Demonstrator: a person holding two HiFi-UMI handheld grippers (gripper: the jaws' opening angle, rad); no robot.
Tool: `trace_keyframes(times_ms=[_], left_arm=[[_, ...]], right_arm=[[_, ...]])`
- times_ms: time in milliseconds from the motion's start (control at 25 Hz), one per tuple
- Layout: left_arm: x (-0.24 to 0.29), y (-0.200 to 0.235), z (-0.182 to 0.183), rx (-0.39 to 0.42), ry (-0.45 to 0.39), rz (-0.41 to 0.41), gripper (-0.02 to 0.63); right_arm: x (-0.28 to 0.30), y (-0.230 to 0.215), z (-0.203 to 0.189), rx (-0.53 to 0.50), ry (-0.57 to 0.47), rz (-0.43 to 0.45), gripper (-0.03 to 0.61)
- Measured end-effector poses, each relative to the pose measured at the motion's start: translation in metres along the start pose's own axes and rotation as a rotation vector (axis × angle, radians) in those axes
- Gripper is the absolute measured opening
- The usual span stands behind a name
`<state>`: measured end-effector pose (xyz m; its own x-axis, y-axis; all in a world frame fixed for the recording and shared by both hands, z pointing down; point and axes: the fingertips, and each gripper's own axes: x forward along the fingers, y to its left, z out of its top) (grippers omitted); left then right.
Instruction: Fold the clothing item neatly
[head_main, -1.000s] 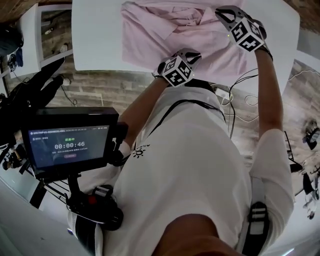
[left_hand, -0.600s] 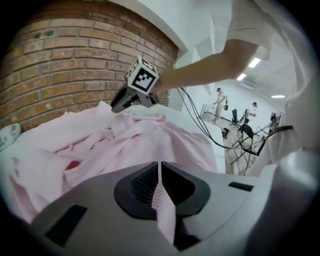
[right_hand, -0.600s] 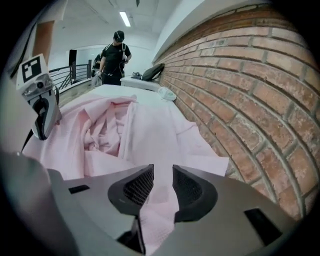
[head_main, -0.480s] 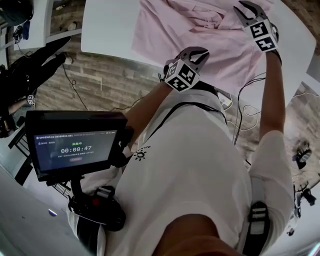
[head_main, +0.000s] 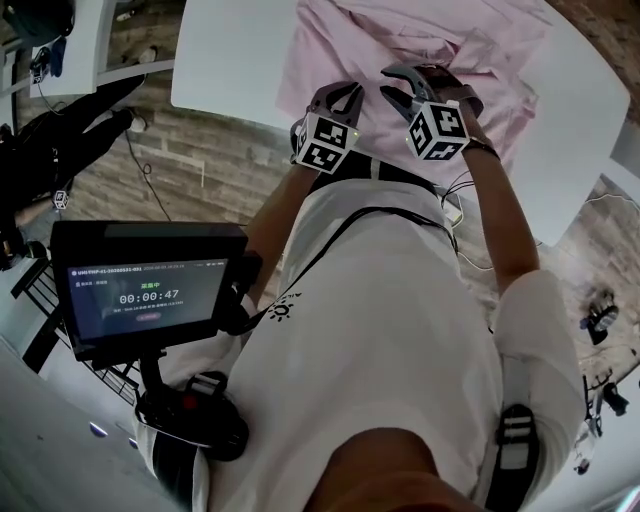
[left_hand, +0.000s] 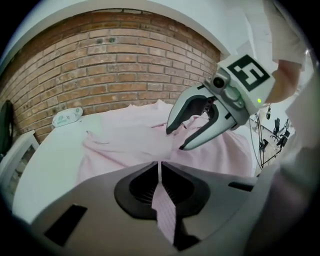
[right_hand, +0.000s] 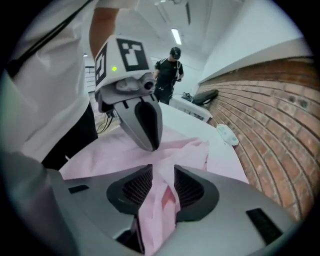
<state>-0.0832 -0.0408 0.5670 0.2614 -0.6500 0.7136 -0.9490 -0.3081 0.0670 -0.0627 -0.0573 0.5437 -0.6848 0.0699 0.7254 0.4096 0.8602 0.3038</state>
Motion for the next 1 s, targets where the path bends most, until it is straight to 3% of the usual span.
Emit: trace_keyframes(times_ms=[160,360,400,480,600,720,800,880,1000], left_arm=[[0.003,-0.006,-0.002,0.010,0.001,-0.010,0.003],[0.011,-0.023,-0.007,0.008,0.016,-0.055,0.003],[0.012,-0.026,-0.007,0.010,0.019,-0.064,0.003],[0.012,-0.031,-0.007,0.015,0.019,-0.080,0.003],[0.009,-0.035,-0.008,0.013,0.013,-0.094,0.003],[0.006,-0.039,-0.004,0.022,0.002,-0.099,0.003],[0.005,-0.040,0.002,0.025,-0.011,-0.100,0.003],[0.004,-0.037,0.005,0.010,-0.022,-0.094,0.003],[0.006,-0.031,0.000,-0.022,-0.013,-0.079,0.003]], right_arm=[[0.009,0.013,-0.011,-0.149,0.082,0.011,0.117],[0.013,0.020,-0.023,-0.176,0.137,0.044,0.117],[0.010,0.018,-0.022,-0.149,0.124,0.034,0.112],[0.000,0.008,-0.016,-0.034,0.068,-0.006,0.003],[-0.021,-0.017,-0.014,0.194,-0.026,-0.084,0.003],[-0.035,-0.044,-0.037,0.297,-0.021,-0.178,0.003],[-0.039,-0.051,-0.037,0.344,-0.043,-0.175,0.003],[-0.036,-0.040,-0.017,0.335,-0.072,-0.106,0.075],[-0.012,0.006,0.004,0.154,0.000,0.020,0.176]])
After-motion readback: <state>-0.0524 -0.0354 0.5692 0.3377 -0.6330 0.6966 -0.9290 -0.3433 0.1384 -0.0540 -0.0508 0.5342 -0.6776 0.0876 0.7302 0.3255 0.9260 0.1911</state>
